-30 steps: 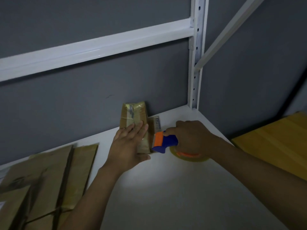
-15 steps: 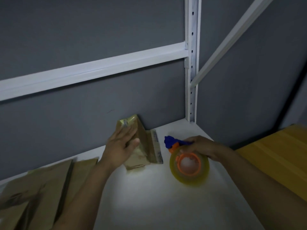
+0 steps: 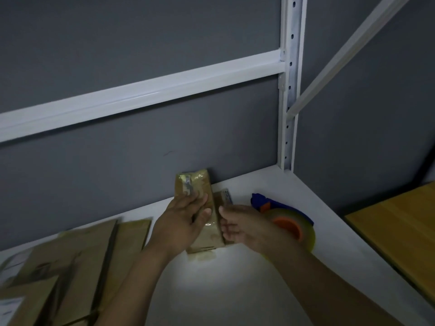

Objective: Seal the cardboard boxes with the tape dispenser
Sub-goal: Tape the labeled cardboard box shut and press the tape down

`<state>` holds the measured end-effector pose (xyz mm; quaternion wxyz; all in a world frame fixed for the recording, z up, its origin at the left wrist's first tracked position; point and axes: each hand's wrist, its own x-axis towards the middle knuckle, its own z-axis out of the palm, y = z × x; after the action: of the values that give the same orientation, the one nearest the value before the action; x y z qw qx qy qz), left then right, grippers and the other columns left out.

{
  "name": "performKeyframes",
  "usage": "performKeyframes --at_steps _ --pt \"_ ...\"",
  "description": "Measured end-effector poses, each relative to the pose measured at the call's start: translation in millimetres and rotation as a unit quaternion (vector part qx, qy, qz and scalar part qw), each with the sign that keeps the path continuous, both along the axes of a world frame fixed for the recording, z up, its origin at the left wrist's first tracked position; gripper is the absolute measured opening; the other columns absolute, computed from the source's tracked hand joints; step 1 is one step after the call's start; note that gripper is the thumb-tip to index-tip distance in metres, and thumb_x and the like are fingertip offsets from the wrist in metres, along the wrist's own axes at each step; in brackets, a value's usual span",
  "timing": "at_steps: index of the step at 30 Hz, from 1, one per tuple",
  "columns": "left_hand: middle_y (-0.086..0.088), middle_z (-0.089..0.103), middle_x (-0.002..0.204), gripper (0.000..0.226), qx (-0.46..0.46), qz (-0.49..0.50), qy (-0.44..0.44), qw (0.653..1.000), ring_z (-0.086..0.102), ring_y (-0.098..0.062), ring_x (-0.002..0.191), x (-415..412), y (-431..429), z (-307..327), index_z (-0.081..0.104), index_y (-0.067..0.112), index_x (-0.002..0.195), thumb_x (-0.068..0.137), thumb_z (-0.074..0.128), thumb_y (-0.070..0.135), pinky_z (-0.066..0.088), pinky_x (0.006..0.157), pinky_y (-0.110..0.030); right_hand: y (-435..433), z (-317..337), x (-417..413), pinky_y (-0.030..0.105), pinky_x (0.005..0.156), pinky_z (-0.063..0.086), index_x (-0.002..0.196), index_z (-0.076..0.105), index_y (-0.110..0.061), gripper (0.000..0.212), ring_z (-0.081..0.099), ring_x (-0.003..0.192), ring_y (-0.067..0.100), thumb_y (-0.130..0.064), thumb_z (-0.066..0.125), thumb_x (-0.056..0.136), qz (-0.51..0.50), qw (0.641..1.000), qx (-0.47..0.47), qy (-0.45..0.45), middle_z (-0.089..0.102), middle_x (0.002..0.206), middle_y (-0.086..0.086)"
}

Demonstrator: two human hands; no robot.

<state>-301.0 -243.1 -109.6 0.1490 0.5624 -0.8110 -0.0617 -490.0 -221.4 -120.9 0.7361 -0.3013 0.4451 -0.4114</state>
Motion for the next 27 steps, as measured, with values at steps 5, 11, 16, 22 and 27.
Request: performKeyframes --at_steps 5,11,16,22,27 --pt "0.014 0.024 0.158 0.086 -0.009 0.018 -0.008 1.0 0.012 -0.008 0.146 1.4 11.6 -1.3 0.029 0.043 0.147 0.074 -0.002 0.076 0.001 0.108 -0.014 -1.1 -12.5 18.4 0.038 0.084 0.055 0.114 0.061 -0.013 0.03 0.061 0.083 0.021 0.002 0.059 0.088 -0.092 0.994 -0.018 -0.057 0.066 0.093 0.013" --pt "0.014 0.032 0.154 0.08 0.006 0.026 0.082 0.996 0.017 -0.008 0.145 2.3 9.6 -4.3 0.041 0.034 0.144 0.08 0.016 0.074 0.005 0.109 -0.016 10.9 -24.5 36.4 0.023 0.05 0.039 0.112 0.06 -0.017 0.027 0.046 0.061 0.013 -0.037 0.057 0.094 -0.045 0.994 0.035 0.088 0.057 0.081 0.003" --pt "0.005 0.054 0.111 0.051 -0.022 0.028 0.238 0.971 0.045 -0.011 0.109 5.1 14.5 -10.5 0.059 0.027 0.104 0.077 0.041 0.067 0.035 0.086 -0.022 15.0 -33.8 30.4 0.024 0.082 0.054 0.126 0.049 -0.037 0.047 0.055 0.111 0.012 -0.005 0.053 0.092 -0.11 0.89 -0.321 0.303 0.051 0.127 -0.002" --pt "0.017 0.063 0.123 0.023 0.111 -0.118 0.322 0.933 0.042 -0.002 0.133 66.2 11.1 1.7 0.068 0.031 0.109 0.095 0.053 0.042 0.032 0.108 -0.016 0.4 -16.7 3.1 0.031 0.113 0.032 0.129 0.059 -0.027 0.041 0.028 0.136 0.007 -0.011 0.06 0.091 0.044 0.726 -0.517 0.451 0.026 0.145 -0.024" --pt "0.01 0.057 0.136 0.043 0.083 -0.17 0.216 0.958 0.033 0.001 0.139 84.1 5.8 -1.2 0.066 0.017 0.121 0.082 0.073 0.002 0.023 0.114 -0.015 -24.0 -11.9 -13.8 0.026 0.114 0.021 0.133 0.054 -0.023 0.052 0.015 0.141 0.003 -0.026 0.072 0.084 0.155 0.668 -0.553 0.474 0.029 0.144 -0.02"
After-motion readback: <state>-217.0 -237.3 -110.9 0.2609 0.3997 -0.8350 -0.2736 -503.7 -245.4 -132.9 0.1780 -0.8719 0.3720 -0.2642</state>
